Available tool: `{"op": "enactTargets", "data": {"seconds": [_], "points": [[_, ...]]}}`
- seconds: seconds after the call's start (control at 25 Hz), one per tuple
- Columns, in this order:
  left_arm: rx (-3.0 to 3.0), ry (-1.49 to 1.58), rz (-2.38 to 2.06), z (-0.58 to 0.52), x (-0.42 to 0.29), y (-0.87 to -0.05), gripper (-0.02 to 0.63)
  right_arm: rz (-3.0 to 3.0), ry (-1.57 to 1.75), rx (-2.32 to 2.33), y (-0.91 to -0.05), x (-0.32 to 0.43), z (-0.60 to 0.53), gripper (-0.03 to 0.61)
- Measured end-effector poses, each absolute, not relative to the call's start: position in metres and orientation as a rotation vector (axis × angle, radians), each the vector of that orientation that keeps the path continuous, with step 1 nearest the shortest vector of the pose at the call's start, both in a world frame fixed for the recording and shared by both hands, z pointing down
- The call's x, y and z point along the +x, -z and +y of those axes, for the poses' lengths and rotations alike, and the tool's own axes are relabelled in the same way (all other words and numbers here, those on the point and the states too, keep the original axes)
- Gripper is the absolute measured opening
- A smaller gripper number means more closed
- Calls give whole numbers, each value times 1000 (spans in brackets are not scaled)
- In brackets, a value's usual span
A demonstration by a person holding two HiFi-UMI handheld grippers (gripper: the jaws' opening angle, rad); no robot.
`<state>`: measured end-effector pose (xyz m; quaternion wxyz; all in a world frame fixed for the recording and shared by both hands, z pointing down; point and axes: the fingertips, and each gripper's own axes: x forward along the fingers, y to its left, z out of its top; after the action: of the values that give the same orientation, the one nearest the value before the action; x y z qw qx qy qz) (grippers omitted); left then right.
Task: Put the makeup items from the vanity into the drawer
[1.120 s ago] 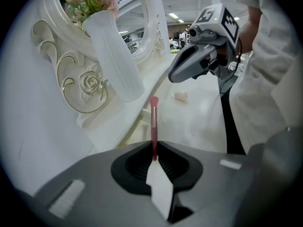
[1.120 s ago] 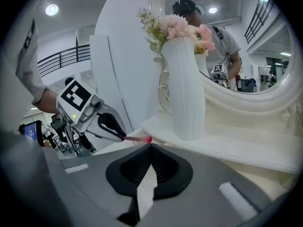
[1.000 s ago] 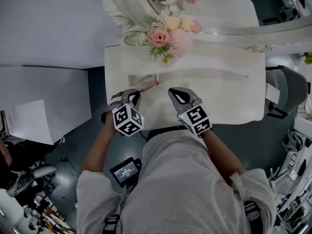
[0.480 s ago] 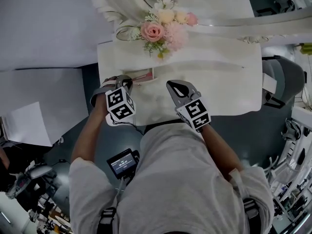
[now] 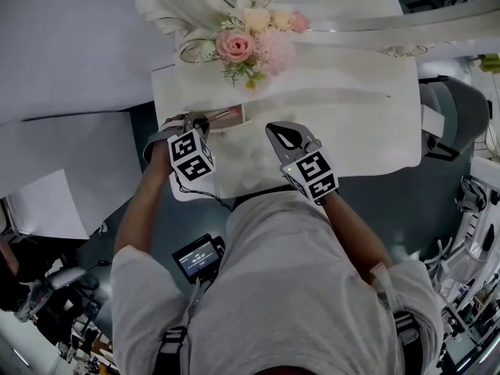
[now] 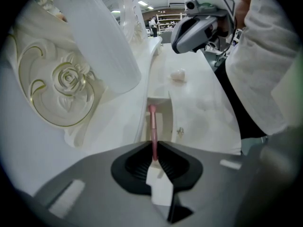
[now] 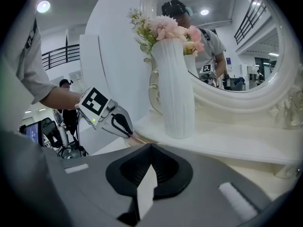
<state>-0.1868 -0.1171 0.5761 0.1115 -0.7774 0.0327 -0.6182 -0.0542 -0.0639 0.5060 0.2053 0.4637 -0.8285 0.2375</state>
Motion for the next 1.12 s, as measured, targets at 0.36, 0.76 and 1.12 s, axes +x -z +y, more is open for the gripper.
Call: {"op": "enactTargets", "data": {"seconds": [0.36,0.76,1.12], "points": [[-2253,1823,17,-117,-182,-589,35,-2287,-669,1318,-509,-51,-68,-2],[-2258,1806,44,-119,-179,-592,37,-2274,-676,1340,-508,-50,-67,-2],[-2276,1757,102,-123,-173,-596,35,-2261,-687,1357,-510,-46,-63,-2]]}}
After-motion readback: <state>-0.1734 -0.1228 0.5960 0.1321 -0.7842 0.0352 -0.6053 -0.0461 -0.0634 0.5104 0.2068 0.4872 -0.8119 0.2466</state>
